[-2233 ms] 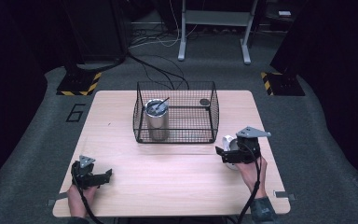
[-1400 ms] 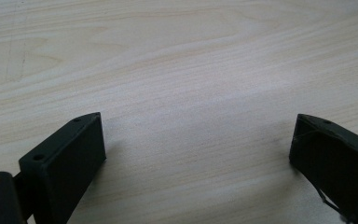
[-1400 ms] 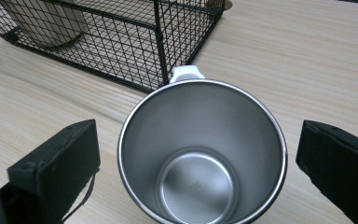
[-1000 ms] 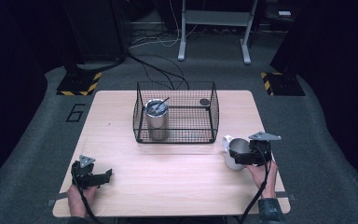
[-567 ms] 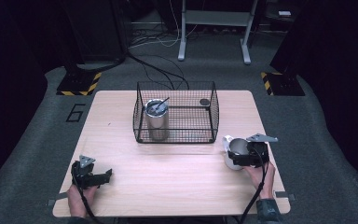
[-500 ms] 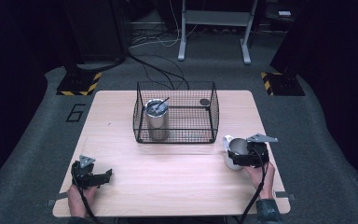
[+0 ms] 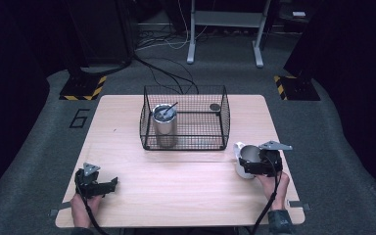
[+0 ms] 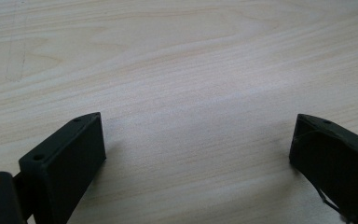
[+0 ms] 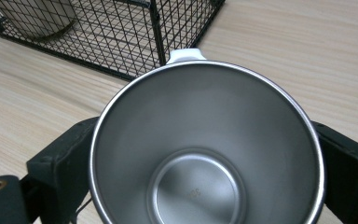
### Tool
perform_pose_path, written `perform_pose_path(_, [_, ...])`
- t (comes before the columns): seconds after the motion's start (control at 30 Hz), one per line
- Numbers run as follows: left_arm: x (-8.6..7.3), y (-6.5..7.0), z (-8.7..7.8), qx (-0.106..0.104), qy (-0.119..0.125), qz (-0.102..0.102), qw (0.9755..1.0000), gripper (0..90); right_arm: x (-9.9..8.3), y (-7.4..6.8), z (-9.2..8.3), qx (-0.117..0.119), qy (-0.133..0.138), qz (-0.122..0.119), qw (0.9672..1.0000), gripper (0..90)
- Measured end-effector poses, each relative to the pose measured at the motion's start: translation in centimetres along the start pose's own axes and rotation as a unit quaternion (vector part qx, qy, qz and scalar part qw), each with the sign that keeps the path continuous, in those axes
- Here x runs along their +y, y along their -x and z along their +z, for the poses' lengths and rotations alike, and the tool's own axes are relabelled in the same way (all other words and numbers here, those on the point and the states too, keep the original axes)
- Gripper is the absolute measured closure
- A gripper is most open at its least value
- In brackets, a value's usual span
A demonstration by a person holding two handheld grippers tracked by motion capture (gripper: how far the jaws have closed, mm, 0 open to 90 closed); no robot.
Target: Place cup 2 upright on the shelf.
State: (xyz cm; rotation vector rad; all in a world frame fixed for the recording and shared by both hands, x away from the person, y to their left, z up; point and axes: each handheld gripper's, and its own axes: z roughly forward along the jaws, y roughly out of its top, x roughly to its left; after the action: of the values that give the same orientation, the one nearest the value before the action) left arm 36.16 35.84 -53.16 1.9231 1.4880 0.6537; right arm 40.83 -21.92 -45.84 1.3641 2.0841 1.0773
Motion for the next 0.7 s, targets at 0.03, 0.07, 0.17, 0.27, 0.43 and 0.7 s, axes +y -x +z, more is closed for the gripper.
perform_pose_path(0.03, [0.0,0.0,0.0,0.000,0.000,0.000,1.0000,3.4,0.0,-0.1,-0.1,-0.001,0.003,0.002,1.0000,5.5])
perform_pose_path(0.07, [0.0,0.0,0.0,0.000,0.000,0.000,1.0000,3.4,0.1,-0.2,-0.2,0.000,0.002,0.002,1.0000,5.5])
perform_pose_path(0.17, [0.0,0.0,0.0,-0.001,0.000,0.000,1.0000,3.4,0.3,-0.4,-0.5,0.001,0.005,-0.002,1.0000,5.5])
perform_pose_path(0.27, [0.0,0.0,0.0,-0.001,-0.001,0.000,1.0000,3.4,0.3,-0.6,-0.7,0.001,0.008,-0.004,1.0000,5.5])
perform_pose_path(0.43, [0.0,0.0,0.0,-0.001,-0.001,0.000,1.0000,3.4,0.7,-1.0,-1.2,0.005,0.007,-0.006,0.9999,5.5])
perform_pose_path(0.7, [0.0,0.0,0.0,0.000,0.000,0.000,1.0000,3.4,1.2,-2.0,-2.1,0.018,0.013,-0.010,0.9997,5.5])
